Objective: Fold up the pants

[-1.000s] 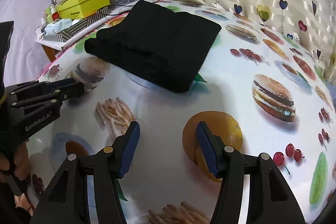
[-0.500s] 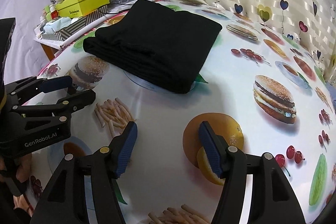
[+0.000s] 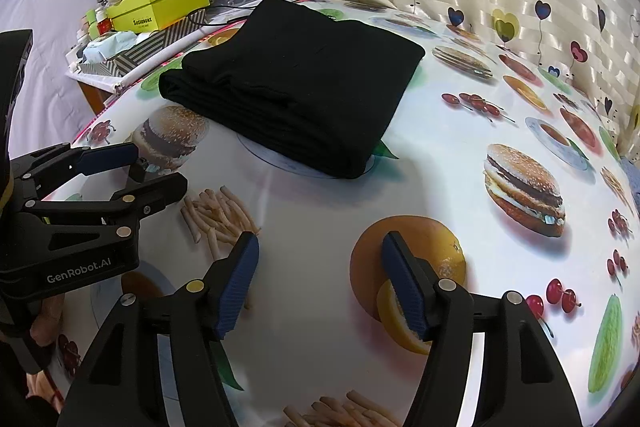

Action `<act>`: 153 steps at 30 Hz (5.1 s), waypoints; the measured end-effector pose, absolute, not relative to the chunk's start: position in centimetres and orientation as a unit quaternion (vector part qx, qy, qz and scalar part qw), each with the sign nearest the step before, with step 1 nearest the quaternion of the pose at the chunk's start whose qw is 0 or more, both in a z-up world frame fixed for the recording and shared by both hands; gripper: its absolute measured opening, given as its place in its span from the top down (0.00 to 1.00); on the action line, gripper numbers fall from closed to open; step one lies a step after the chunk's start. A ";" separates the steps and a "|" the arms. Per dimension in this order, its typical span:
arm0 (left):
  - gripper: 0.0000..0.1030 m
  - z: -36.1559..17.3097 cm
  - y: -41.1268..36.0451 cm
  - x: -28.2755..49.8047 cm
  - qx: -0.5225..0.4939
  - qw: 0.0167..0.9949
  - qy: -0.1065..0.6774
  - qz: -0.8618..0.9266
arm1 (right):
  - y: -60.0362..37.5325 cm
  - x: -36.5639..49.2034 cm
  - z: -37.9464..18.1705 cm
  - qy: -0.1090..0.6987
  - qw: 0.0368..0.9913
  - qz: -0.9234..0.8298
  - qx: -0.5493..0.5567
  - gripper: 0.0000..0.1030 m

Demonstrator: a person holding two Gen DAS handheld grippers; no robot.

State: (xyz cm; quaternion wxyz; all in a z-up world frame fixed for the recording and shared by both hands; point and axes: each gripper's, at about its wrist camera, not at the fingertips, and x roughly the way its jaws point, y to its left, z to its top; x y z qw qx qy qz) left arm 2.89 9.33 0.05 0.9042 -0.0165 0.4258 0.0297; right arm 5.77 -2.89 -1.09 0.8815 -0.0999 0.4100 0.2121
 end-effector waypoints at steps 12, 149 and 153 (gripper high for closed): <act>0.32 0.1 9.3 2.9 -0.016 0.904 0.426 0.030 | -2.8 5.8 -1.1 0.410 0.882 0.212 -0.100 0.34; 0.23 -0.1 9.5 3.6 -0.018 0.902 0.429 0.033 | -2.5 6.0 -1.2 0.411 0.880 0.214 -0.104 0.29; 0.23 -0.1 9.5 3.6 -0.018 0.902 0.429 0.033 | -2.5 6.0 -1.2 0.411 0.880 0.214 -0.104 0.29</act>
